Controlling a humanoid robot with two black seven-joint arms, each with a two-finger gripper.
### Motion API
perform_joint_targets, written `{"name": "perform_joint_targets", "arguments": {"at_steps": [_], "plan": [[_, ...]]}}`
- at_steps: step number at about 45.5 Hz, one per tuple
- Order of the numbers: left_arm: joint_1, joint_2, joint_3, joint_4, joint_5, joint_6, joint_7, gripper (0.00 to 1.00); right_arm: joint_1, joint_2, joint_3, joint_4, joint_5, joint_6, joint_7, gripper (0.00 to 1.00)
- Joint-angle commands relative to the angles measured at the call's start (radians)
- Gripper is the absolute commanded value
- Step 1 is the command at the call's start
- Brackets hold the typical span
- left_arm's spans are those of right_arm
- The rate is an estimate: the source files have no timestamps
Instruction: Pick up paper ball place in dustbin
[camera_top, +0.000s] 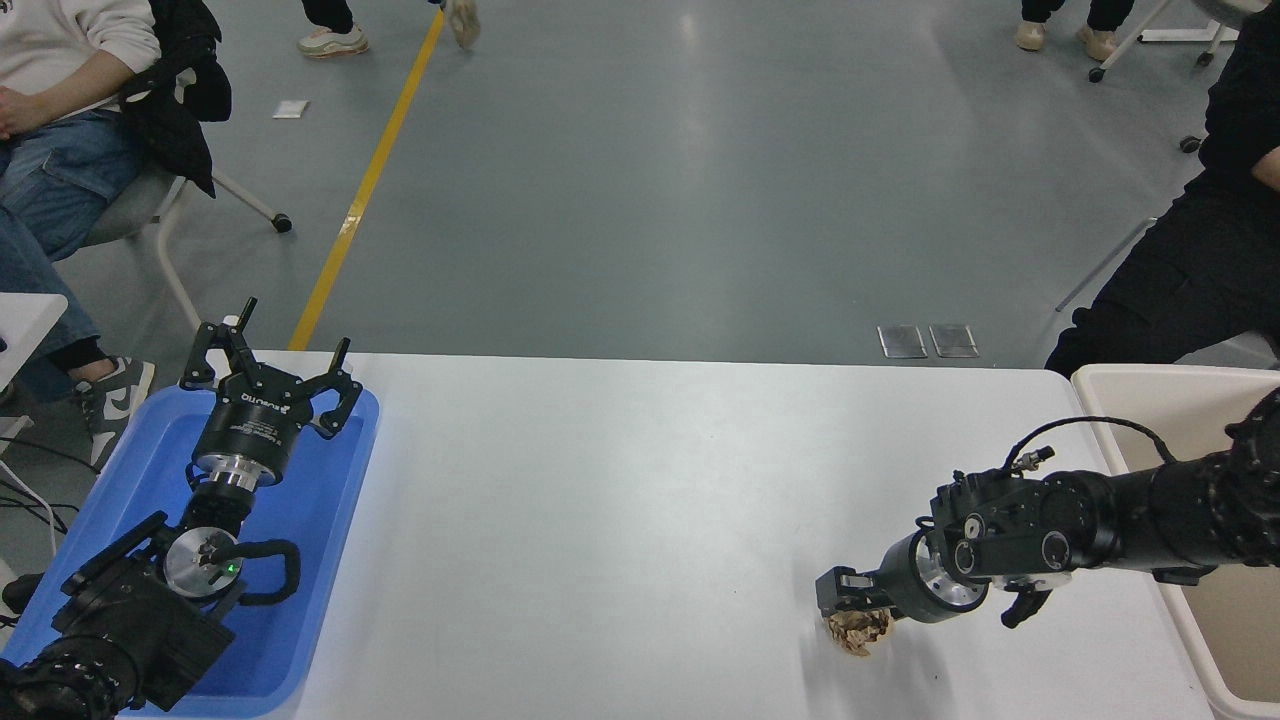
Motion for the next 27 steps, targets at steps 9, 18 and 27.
{"name": "perform_joint_targets", "arguments": {"at_steps": [9, 18, 27], "plan": [[0.000, 0.000, 0.000, 0.000, 0.000, 0.000, 0.000, 1.00, 0.097, -0.036, -0.052, 0.040, -0.049, 0.002, -0.002, 0.00], [0.000, 0.000, 0.000, 0.000, 0.000, 0.000, 0.000, 1.00, 0.314, -0.145, -0.111, 0.203, -0.049, 0.017, -0.002, 0.00], [0.000, 0.000, 0.000, 0.000, 0.000, 0.000, 0.000, 1.00, 0.560, -0.245, -0.181, 0.330, -0.049, 0.079, -0.005, 0.00]]}}
